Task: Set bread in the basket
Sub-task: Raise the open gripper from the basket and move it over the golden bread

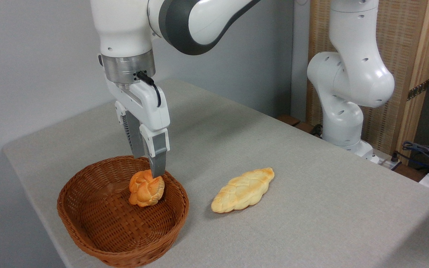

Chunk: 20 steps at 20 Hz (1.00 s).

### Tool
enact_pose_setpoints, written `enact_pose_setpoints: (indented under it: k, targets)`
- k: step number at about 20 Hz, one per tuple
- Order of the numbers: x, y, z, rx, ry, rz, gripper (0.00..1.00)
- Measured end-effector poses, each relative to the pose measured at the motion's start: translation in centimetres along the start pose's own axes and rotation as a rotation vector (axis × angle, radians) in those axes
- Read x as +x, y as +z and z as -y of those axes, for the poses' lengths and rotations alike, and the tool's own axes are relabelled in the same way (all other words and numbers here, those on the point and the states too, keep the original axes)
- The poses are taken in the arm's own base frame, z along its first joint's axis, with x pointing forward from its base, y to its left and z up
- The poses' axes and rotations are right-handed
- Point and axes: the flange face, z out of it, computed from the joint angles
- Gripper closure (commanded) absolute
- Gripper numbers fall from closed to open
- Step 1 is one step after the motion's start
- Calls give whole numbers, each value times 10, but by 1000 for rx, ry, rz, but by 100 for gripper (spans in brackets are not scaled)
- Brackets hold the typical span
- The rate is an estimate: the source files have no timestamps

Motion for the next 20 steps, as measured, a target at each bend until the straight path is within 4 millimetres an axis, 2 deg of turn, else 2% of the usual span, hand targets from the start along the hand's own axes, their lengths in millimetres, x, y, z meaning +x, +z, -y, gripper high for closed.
enact_pose_setpoints:
  k: [2,5,7,20]
  targets:
    - [-3,-3,3,4,-10,-2,0]
    - [-29,-17,24,14,-65,-5,0]
    - [-37,-23,29,18,-79,-8,0]
    - [-34,-22,24,11,-71,-2,0]
